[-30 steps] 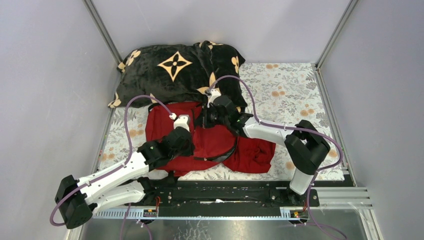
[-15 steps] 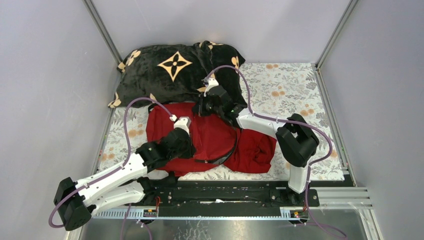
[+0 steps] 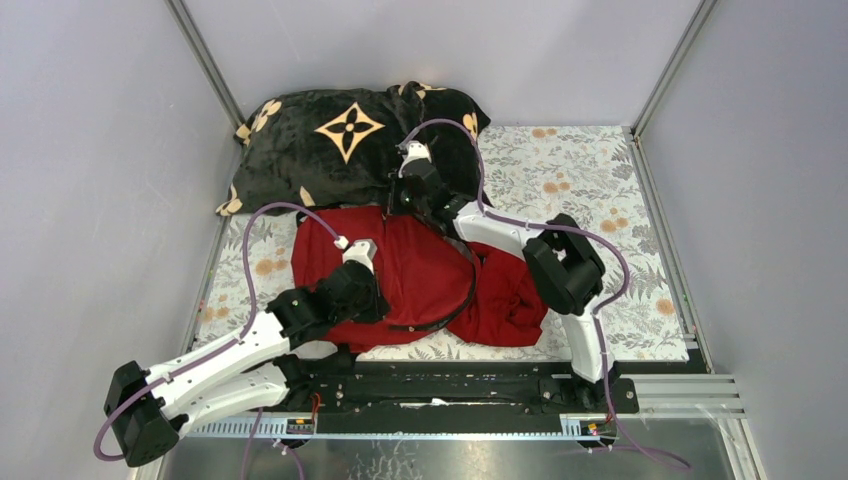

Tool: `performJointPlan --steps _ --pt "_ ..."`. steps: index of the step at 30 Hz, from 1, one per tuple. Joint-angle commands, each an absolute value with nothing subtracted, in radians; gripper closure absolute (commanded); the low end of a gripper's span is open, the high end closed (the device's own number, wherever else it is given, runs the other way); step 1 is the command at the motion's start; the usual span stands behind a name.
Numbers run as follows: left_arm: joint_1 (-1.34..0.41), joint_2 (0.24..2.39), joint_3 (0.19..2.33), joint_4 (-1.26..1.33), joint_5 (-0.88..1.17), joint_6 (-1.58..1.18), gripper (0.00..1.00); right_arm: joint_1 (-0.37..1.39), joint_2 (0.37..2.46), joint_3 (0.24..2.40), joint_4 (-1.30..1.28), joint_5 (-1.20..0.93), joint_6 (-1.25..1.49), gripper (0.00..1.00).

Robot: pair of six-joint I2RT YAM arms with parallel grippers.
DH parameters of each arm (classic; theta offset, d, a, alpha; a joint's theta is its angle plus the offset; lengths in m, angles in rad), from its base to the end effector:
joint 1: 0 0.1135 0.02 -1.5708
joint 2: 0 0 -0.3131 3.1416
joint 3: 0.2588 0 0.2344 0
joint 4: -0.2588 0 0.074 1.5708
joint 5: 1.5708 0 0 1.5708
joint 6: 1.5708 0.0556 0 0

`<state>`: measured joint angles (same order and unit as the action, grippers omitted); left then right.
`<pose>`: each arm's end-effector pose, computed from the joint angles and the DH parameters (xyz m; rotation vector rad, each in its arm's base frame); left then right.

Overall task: Pack the student bag
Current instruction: Zip the student bag at the center of the board.

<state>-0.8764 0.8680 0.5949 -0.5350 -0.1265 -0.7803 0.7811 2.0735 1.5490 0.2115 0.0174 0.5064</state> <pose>0.0958 -0.1040 0.2557 0.0559 2.4660 -0.6229 0.3702 0.3656 0.2864 -0.2583 1.9606 0.8496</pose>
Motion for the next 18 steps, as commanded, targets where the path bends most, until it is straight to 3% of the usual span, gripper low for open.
performJointPlan --steps 1,9,13,14,16,17,18 --pt "-0.898 0.853 0.577 -0.569 -0.033 -0.808 1.00 0.764 2.122 1.652 0.267 0.134 0.495 1.00" --pt "-0.902 0.888 0.529 -0.499 0.011 -0.816 1.00 0.761 2.120 1.755 0.164 0.111 0.446 1.00" --pt "-0.902 0.914 0.621 -0.575 -0.094 -0.783 1.00 0.762 2.020 1.711 0.159 0.005 0.407 0.96" --pt "-0.902 0.919 0.655 -0.602 -0.130 -0.773 0.91 0.761 1.986 1.683 0.161 -0.026 0.396 0.80" --pt "-0.901 0.925 0.713 -0.648 -0.197 -0.752 0.51 0.761 1.903 1.593 0.196 -0.040 0.387 0.49" --pt "-0.900 0.928 0.732 -0.655 -0.221 -0.734 0.33 0.761 1.856 1.537 0.219 -0.039 0.378 0.39" --pt "-0.893 0.935 0.745 -0.659 -0.238 -0.709 0.24 0.761 1.805 1.482 0.244 -0.031 0.370 0.31"
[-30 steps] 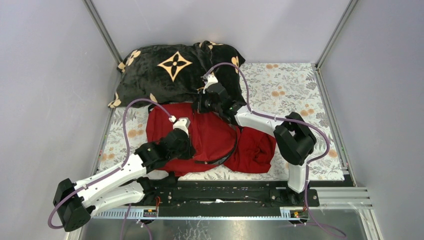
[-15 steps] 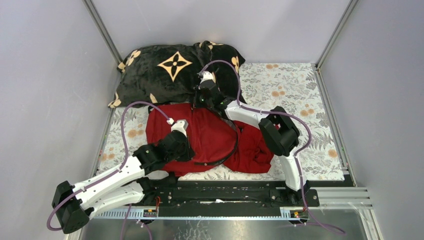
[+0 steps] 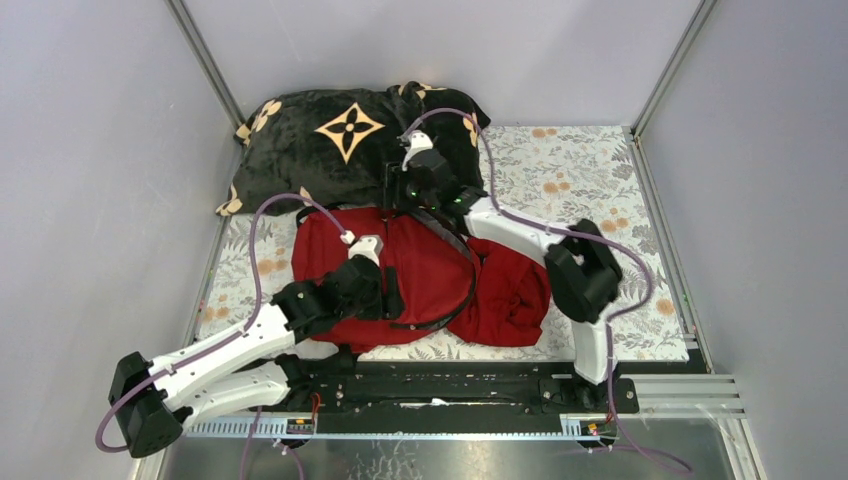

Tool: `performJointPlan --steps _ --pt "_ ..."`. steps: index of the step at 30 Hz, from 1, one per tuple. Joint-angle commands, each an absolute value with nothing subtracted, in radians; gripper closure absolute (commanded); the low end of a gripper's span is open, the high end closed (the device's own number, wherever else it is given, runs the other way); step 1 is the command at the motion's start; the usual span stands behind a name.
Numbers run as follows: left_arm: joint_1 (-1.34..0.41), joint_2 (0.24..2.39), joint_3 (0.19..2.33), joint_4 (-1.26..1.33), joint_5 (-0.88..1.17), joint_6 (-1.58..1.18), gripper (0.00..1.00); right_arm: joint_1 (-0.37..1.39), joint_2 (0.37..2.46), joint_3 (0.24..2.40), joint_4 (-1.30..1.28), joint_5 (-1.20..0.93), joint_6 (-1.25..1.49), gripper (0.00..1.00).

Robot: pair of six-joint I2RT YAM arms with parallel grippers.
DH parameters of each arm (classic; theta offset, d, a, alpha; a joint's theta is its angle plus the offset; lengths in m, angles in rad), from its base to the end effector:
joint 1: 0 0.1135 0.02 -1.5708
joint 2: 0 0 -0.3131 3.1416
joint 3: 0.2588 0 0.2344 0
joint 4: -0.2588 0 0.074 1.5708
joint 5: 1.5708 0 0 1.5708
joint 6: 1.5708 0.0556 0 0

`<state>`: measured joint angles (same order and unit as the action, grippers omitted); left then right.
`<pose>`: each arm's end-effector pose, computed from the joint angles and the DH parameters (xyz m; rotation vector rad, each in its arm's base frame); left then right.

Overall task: Pack the student bag
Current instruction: Zip the student bag at the center of the board.

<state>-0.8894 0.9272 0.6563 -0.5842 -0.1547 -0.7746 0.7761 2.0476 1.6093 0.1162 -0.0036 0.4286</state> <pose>0.1018 -0.1120 0.2638 0.0709 2.4930 -0.5591 0.3690 0.3625 0.3088 -0.3446 1.9485 0.8107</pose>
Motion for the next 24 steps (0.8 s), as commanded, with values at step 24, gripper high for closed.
performJointPlan --steps 24 --pt "-0.458 1.313 1.112 -0.491 0.059 -0.583 0.34 0.667 1.434 0.889 0.054 0.099 0.375 0.38"
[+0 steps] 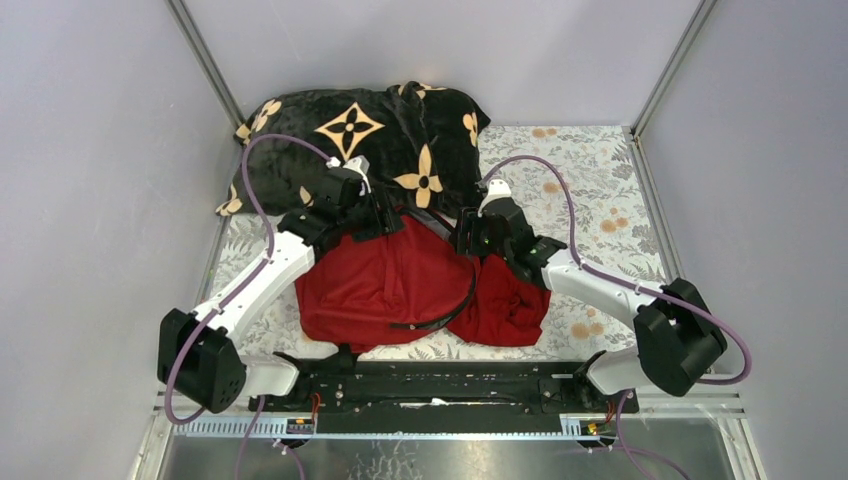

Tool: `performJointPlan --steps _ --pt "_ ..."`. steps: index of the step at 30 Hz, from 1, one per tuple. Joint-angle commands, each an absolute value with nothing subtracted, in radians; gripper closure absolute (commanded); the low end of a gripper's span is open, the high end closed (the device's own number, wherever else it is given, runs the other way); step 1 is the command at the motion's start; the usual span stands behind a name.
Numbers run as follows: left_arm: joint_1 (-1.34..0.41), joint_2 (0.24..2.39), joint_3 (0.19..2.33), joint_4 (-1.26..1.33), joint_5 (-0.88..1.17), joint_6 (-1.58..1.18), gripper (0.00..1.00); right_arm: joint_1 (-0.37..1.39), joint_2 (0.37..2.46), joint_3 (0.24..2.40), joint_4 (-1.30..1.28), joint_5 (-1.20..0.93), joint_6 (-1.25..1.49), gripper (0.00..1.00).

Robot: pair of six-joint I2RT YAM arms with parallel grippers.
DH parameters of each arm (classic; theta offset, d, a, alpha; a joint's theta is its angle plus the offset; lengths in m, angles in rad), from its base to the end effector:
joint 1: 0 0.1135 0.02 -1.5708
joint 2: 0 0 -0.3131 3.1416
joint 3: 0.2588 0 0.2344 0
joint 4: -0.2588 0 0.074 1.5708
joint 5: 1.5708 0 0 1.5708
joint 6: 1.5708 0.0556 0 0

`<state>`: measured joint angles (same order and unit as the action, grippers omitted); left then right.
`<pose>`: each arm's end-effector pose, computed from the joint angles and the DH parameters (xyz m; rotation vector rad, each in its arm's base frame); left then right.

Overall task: Pack the student bag
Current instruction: Zip the student bag at the center of the board.

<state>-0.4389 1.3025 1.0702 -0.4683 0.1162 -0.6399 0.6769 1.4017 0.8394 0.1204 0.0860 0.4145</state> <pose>0.2418 -0.1206 0.3383 -0.1735 2.3577 -0.6821 0.2431 0.1892 0.2967 -0.2142 2.0529 0.6022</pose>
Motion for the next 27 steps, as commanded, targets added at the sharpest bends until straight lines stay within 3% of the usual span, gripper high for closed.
performJointPlan --steps 1,6,8,10,12,13,16,22,27 --pt "-0.475 1.316 1.114 -0.514 0.029 -0.572 0.34 0.666 1.442 0.890 0.045 0.103 0.366 0.38" --pt "-0.577 1.337 1.088 -0.554 -0.082 -0.574 0.31 0.666 1.440 0.883 0.044 0.089 0.365 0.36" --pt "-0.583 1.359 1.076 -0.563 -0.139 -0.588 0.35 0.667 1.439 0.886 0.036 0.098 0.365 0.34" --pt "-0.583 1.377 1.063 -0.557 -0.197 -0.596 0.53 0.667 1.431 0.883 0.041 0.094 0.367 0.34" --pt "-0.581 1.399 1.054 -0.577 -0.251 -0.605 0.87 0.666 1.426 0.882 0.047 0.079 0.374 0.34" --pt "-0.578 1.410 1.053 -0.598 -0.271 -0.609 0.99 0.666 1.424 0.883 0.048 0.073 0.376 0.34" --pt "-0.560 1.404 1.011 -0.657 -0.316 -0.636 1.00 0.666 1.427 0.881 0.051 0.053 0.393 0.34" --pt "-0.370 1.252 0.789 -0.609 -0.142 -0.685 1.00 0.666 1.477 0.883 0.087 -0.046 0.427 0.32" --pt "-0.336 1.205 0.782 -0.591 -0.079 -0.685 1.00 0.666 1.514 0.908 0.108 -0.112 0.443 0.34"
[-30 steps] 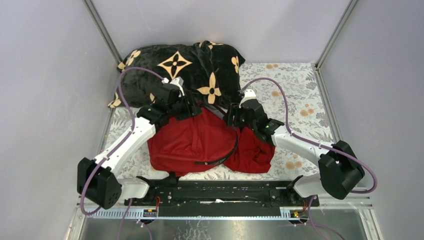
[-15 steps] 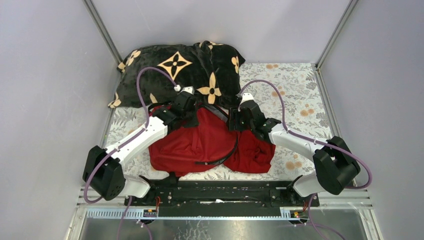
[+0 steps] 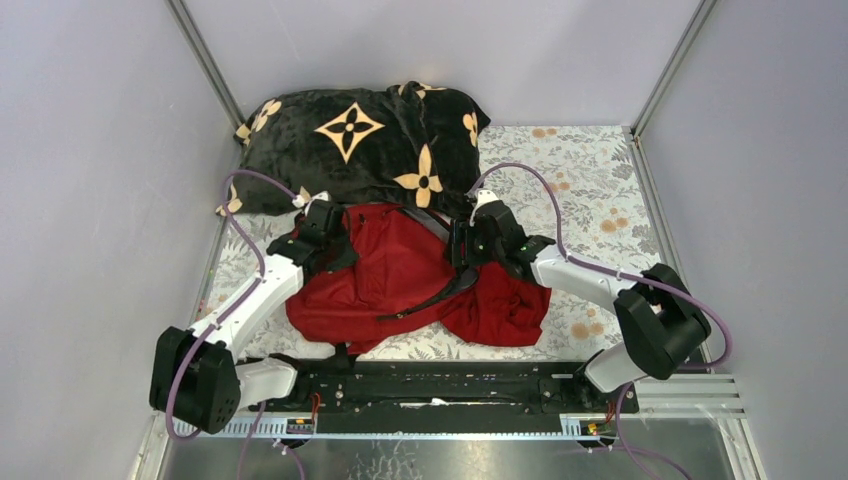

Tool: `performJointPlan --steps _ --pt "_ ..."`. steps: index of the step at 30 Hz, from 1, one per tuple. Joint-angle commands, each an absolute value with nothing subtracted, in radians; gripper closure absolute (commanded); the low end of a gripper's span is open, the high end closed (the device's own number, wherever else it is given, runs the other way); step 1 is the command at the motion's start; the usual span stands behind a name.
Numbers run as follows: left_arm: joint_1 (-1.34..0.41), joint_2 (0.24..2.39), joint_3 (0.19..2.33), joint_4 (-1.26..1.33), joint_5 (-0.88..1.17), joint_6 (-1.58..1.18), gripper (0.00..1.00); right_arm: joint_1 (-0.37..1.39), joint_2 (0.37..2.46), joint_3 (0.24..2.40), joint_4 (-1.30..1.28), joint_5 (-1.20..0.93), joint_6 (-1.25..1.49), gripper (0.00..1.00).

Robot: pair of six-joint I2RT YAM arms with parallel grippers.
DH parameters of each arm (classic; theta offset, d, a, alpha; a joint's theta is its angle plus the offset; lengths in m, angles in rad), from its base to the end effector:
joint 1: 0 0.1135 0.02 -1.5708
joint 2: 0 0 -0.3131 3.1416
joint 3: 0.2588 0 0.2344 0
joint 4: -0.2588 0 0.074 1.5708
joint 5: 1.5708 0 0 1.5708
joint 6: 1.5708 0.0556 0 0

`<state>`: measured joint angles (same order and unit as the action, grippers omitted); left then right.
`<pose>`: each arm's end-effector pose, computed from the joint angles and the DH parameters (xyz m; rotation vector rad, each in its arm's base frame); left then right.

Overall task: Pack the student bag
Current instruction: Zip the student bag at the center of the board.

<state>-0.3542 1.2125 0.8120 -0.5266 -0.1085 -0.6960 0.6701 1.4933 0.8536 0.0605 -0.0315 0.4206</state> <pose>0.2083 -0.0706 0.2702 -0.4727 2.4712 -0.3023 0.2511 0.2012 0.2676 -0.2957 2.2057 0.6543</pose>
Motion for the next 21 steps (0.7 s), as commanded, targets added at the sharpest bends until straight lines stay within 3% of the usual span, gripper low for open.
performJointPlan --steps 1,9,12,16,18,21 --pt "-0.336 1.190 0.788 -0.581 -0.069 -0.675 1.00 0.666 1.512 0.909 0.112 -0.120 0.443 0.34" --pt "-0.460 1.002 0.870 -0.575 -0.127 -0.564 0.97 0.666 1.393 0.823 0.173 -0.123 0.423 0.27" --pt "-0.505 1.004 0.884 -0.646 -0.089 -0.593 0.77 0.667 1.290 0.737 0.238 -0.166 0.423 0.27" --pt "-0.660 1.027 0.893 -0.750 -0.069 -0.645 0.48 0.672 1.199 0.631 0.386 -0.441 0.477 0.24" --pt "-0.762 1.054 0.907 -0.794 -0.092 -0.686 0.40 0.699 1.196 0.633 0.362 -0.520 0.492 0.27" --pt "-0.812 1.092 0.904 -0.825 0.008 -0.712 0.35 0.826 1.199 0.674 0.202 -0.470 0.416 0.31"
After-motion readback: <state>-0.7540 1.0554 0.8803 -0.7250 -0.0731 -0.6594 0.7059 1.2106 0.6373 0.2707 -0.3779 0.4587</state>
